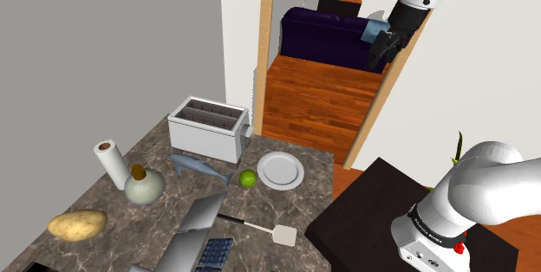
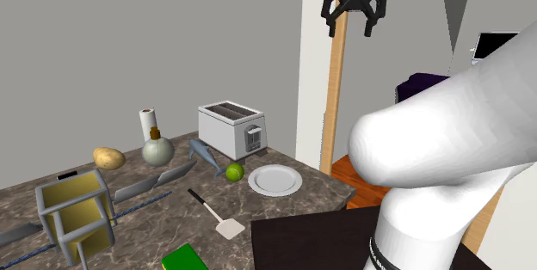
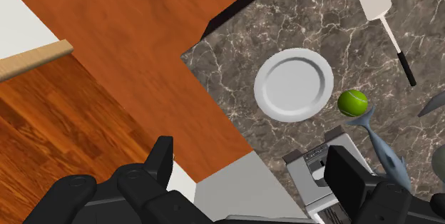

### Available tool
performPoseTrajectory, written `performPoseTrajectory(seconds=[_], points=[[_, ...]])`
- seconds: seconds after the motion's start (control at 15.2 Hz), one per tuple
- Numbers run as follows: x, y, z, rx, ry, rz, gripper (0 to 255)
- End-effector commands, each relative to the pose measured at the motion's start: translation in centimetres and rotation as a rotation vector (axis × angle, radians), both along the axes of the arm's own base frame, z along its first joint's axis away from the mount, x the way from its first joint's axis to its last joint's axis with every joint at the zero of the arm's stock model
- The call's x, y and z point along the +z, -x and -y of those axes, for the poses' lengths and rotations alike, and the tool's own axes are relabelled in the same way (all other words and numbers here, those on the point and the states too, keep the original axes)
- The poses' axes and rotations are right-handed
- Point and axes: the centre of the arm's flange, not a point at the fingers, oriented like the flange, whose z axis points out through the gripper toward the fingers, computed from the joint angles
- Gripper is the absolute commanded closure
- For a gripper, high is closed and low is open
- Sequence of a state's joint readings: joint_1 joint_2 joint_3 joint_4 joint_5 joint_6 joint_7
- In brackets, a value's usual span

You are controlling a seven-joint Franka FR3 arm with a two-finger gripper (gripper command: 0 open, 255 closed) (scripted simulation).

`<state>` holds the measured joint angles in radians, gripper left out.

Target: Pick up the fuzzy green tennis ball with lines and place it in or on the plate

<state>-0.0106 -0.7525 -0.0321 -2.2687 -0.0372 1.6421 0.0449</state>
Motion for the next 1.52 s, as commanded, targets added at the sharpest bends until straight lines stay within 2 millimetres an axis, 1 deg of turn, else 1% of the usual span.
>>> performPoseTrajectory(seconds=[0.0,0.73,1.45], points=[[0.0,0.0,0.0,0.000,0.000,0.000,0],[-10.7,-6.1,-8.2,0.033,0.024,-0.021,0],[-21.7,-11.8,-16.4,0.065,0.048,-0.042,0]])
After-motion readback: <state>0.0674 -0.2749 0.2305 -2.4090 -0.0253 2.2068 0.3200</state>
